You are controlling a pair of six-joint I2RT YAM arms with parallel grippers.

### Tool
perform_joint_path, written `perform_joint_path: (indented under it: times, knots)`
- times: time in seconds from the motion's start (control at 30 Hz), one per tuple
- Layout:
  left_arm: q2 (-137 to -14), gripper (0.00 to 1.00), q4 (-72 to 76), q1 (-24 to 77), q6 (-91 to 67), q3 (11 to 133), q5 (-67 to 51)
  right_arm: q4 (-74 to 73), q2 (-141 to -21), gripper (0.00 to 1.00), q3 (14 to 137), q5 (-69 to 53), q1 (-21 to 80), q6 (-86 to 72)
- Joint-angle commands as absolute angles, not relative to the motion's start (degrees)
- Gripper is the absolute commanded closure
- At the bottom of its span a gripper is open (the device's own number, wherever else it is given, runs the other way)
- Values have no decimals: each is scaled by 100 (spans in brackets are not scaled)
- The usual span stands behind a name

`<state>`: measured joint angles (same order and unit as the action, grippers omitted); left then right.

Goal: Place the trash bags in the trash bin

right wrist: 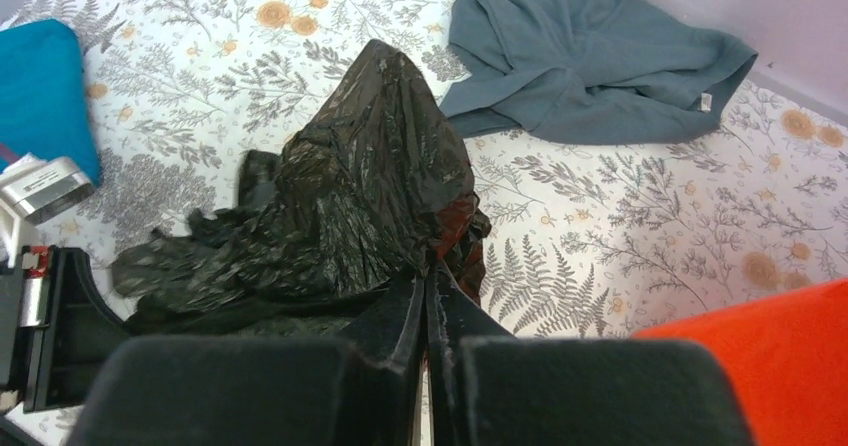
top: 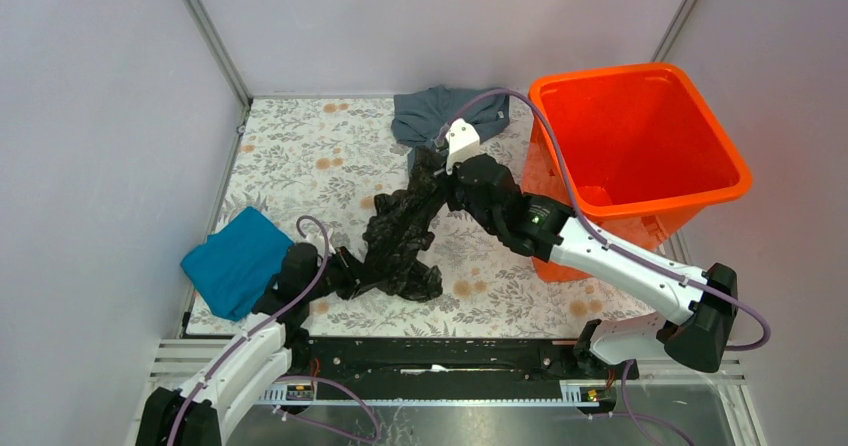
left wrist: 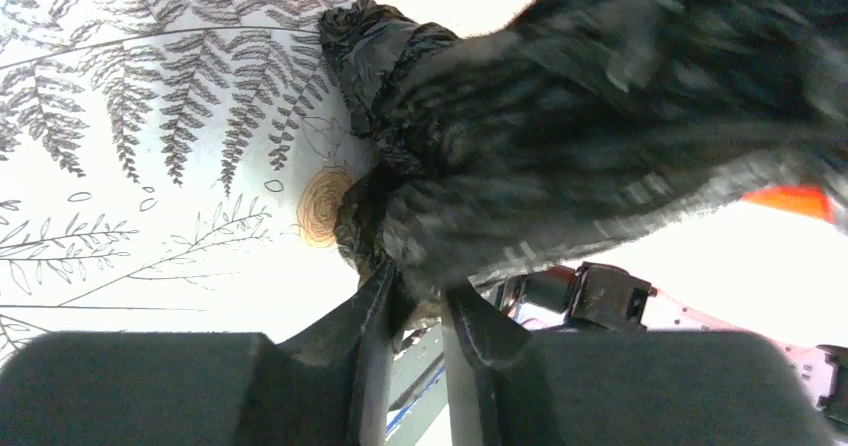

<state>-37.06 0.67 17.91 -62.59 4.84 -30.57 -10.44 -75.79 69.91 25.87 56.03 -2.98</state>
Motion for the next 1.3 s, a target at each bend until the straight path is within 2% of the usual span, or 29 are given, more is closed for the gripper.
perform_joint_path:
  times: [0.0, 0.1, 0.17, 0.2, 0.3, 0.43, 0.53, 0.67, 0.73, 0.83, 0.9, 0.97, 1.07, 1.1, 1.17, 1.2, 1.27]
  knots:
    - [-3491, 59, -513, 1802, -5722, 1231, -2981, -1368, -7499, 100, 7490, 1840, 5581, -295]
    - [-3131, 27, -903, 1801, -5356, 1769, -2962, -1606, -7574, 100, 7560, 1255, 5576, -503]
    - [-2845, 4, -1020, 1802, -5191, 2085, -2959, -1713, -7547, 97, 7563, 1053, 5578, -657]
    - [-2725, 1, -1015, 1807, -5143, 2249, -2957, -1761, -7546, 94, 7592, 889, 5576, -720]
    - [-2671, 1, -871, 1808, -5033, 2694, -2949, -1736, -7582, 93, 7687, 224, 5577, -1060]
    - [-3257, 1, -558, 1939, -4780, 3228, -3100, -1342, -7681, 94, 7705, -369, 5575, -1530]
    - [-3542, 1, -845, 2075, -4466, 3675, -2941, -1345, -7742, 100, 7818, 19, 5576, -1696]
    - [-3464, 1, -829, 2108, -4052, 3781, -3080, -1553, -7626, 100, 7971, 752, 5581, -1791]
    - [-3578, 1, -205, 2116, -4256, 3584, -3599, -1546, -7550, 100, 8069, 876, 5577, -1806]
    - [-3936, 1, 1837, 2287, -5147, 3068, -4444, -1519, -7531, 99, 8255, 939, 5577, -1829]
    - [-4249, 1, 2693, 2557, -5518, 2868, -4615, -1511, -7541, 99, 8360, 933, 5573, -1853]
    - [-4552, 1, 2440, 2955, -5253, 3017, -4158, -1442, -7544, 99, 8421, 885, 5579, -1899]
    - [-5032, 2, 896, 3551, -4371, 3602, -2717, -1273, -7579, 98, 8486, 611, 5580, -2014]
    - [-5220, 7, 377, 3618, -4260, 3796, -2189, -1223, -7584, 98, 8485, 494, 5577, -2053]
    - [-5599, 26, -303, 3630, -4176, 4133, -1522, -1189, -7585, 98, 8448, 314, 5580, -2099]
    - [-5714, 35, -431, 3630, -4178, 4229, -1288, -1206, -7568, 96, 8423, 286, 5577, -2100]
    - [-5806, 47, -240, 3630, -4299, 4228, -1081, -1290, -7516, 93, 8338, 321, 5580, -2054]
